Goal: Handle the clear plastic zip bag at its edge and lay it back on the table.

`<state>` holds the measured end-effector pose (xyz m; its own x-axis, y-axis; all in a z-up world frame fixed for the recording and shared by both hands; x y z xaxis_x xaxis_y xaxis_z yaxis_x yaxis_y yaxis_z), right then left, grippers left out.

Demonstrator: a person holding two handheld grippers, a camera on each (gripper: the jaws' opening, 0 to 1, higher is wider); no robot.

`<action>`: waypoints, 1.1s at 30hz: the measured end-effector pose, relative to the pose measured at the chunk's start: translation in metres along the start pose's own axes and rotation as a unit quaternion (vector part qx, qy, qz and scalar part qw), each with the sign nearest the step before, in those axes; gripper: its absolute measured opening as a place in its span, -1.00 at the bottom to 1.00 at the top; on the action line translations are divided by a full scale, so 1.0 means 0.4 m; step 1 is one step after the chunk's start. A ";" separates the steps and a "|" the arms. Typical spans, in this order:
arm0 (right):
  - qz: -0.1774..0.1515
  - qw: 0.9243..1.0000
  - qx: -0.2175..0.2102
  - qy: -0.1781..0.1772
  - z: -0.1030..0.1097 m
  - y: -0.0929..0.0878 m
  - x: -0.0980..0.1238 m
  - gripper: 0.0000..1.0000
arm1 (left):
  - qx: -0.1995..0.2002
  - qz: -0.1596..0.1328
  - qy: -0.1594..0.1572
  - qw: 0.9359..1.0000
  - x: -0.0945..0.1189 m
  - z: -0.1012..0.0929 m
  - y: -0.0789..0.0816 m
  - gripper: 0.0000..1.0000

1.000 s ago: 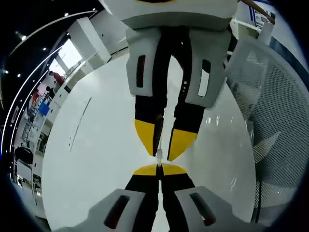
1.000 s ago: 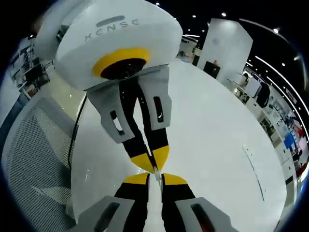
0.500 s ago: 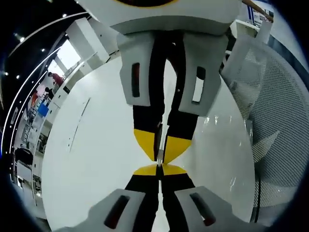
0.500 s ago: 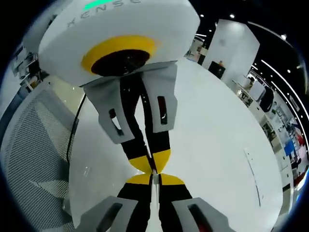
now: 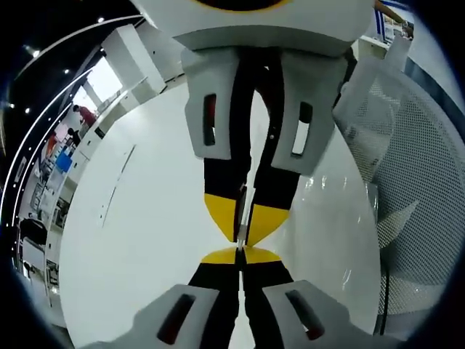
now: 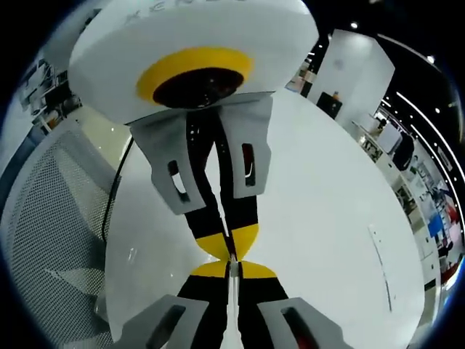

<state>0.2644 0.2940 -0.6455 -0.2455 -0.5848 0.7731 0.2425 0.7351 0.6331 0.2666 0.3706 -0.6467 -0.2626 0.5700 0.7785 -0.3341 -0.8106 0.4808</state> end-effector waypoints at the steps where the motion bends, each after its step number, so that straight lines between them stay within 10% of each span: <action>1: 0.000 1.000 0.000 0.001 0.000 0.000 0.001 -1.00 | 0.000 0.000 -0.001 1.000 -0.001 0.000 0.000 -1.00; 33: 0.004 1.000 -0.019 -0.018 -0.015 -0.007 0.024 -1.00 | 0.027 0.017 0.014 0.999 0.006 0.012 -0.031 -1.00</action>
<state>0.2671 0.2842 -0.6397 -0.2774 -0.5664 0.7761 0.2791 0.7254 0.6292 0.2744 0.3813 -0.6488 -0.2989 0.5449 0.7834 -0.2745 -0.8353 0.4763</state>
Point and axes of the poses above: the point that each gripper's makers call its tool centre point, and the gripper's own axes: x roughly backward along the fingers, z roughly to its left, y roughly out of its top, the point moved 8 cm from there along x, roughly backward along the fingers, and after that the axes turned 15 degrees about -x, right-handed, at the moved point
